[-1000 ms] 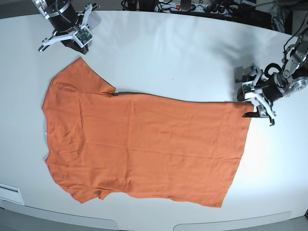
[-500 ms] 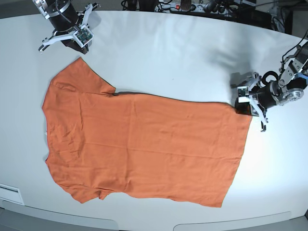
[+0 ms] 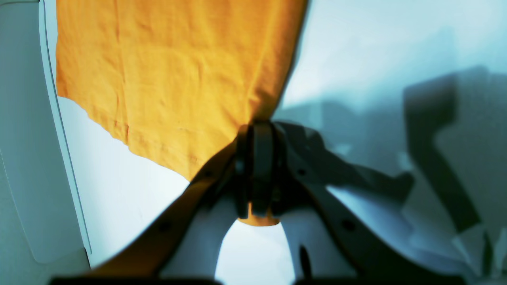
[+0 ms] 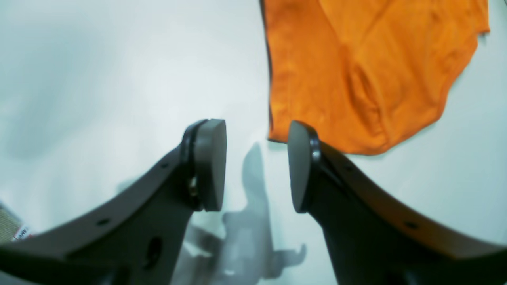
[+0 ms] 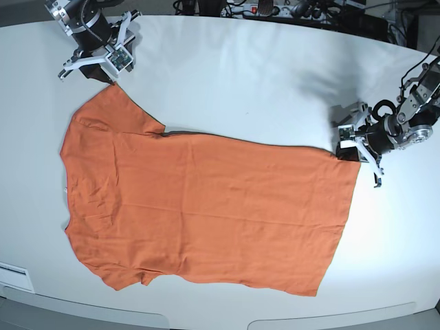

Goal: Fold the T-shirt properly
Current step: 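Lower the right gripper onto the shirt's shoulder edge and grasp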

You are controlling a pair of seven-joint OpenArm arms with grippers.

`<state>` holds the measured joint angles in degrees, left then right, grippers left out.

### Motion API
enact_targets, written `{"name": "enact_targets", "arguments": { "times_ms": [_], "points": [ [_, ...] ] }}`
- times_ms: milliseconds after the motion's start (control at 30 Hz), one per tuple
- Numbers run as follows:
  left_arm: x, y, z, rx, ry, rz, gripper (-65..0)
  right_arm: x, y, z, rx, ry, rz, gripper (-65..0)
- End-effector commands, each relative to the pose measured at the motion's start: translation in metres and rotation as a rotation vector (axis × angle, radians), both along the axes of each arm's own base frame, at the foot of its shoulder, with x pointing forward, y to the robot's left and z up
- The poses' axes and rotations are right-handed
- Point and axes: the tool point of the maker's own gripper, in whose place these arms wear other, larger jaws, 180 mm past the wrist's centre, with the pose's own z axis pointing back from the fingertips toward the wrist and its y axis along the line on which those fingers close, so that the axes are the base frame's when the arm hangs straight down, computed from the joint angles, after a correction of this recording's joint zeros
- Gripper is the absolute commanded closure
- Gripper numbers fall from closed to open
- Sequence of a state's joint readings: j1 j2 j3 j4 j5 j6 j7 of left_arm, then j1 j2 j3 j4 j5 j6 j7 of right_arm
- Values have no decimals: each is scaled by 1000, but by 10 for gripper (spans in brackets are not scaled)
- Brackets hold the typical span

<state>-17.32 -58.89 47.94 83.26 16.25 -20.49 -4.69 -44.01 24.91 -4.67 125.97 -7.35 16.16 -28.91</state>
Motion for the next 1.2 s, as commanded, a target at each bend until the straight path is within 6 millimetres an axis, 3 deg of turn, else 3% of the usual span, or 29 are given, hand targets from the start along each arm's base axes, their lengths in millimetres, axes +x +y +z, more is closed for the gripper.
{"name": "enact_targets", "arguments": {
  "times_ms": [0,167,400,433,467,533,767,967,1167],
  "points": [
    [-3,16,-3,65,27,13,0,4,-3,-1,-7,-10,3,-283],
    [-4,16,-3,65,27,13,0,11,-19,-31,-44,46,-4,-283],
    [-4,16,-3,65,27,13,0,24,-30,-43,-65,50,-27,-282],
    [-4,16,-3,65,27,13,0,25,-30,-43,-66,49,-27,-262],
    [-4,16,-3,65,27,13,0,27,-31,-42,-67,44,-27,-200],
    [-3,16,-3,65,26,13,0,30,-31,-41,-69,38,-30,-12],
    [-6,4,10,35,15,-14,0,38,-34,-19,-128,-20,-37,0],
    [-15,5,30,38,12,-14,0,25,-58,14,-279,-79,-53,0],
    [-30,-13,53,24,1,-93,0,4,-88,40,-350,-87,-108,0]
  ]
}}
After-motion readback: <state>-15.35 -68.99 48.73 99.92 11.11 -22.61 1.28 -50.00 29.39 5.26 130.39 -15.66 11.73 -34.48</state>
